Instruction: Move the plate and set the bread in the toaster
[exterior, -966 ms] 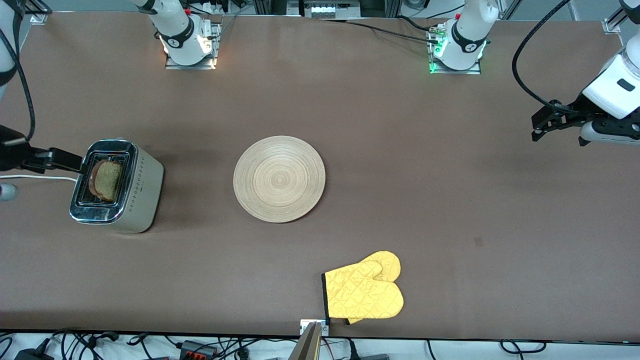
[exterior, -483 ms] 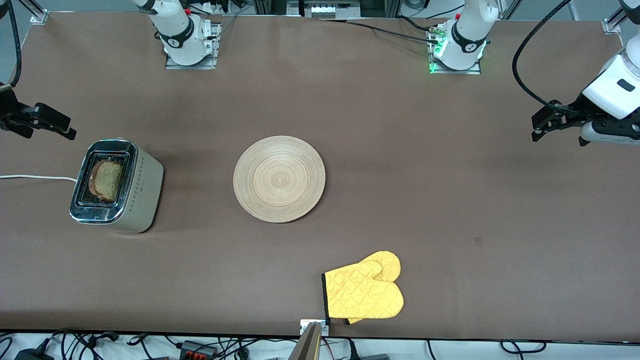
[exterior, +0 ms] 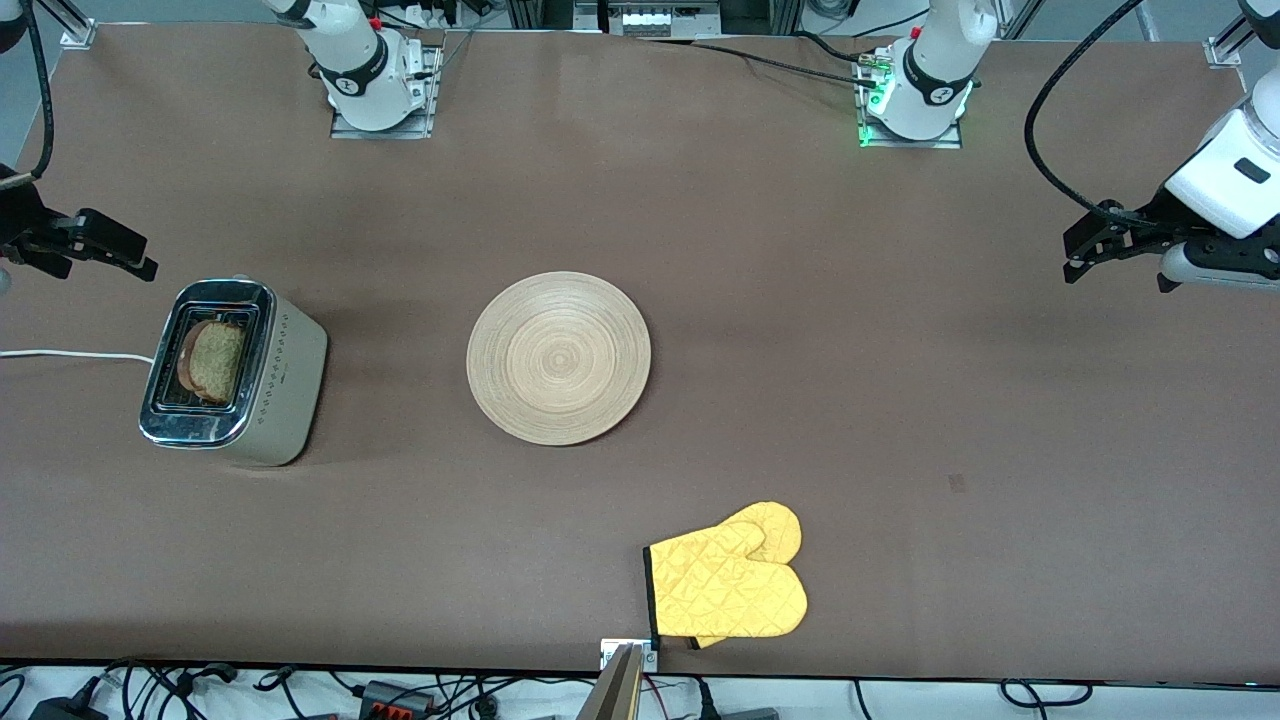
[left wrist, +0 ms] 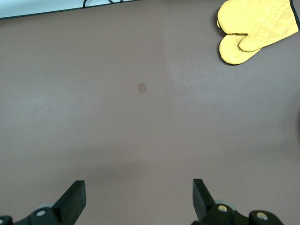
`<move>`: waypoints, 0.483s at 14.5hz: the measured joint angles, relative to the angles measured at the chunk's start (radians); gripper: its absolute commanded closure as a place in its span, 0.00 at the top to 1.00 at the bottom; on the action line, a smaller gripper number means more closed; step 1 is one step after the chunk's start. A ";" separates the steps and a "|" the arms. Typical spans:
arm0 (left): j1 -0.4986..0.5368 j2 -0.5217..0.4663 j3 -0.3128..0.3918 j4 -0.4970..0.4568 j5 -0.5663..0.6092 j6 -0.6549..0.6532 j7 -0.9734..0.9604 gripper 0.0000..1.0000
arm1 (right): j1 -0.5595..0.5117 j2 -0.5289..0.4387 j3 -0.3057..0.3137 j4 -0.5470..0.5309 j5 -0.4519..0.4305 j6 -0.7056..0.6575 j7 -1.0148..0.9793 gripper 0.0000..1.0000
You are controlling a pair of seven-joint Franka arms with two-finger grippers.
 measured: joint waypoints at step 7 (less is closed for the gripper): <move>0.000 0.000 -0.001 0.000 0.000 0.000 0.000 1.00 | -0.013 0.032 0.000 0.001 -0.002 0.001 -0.004 1.00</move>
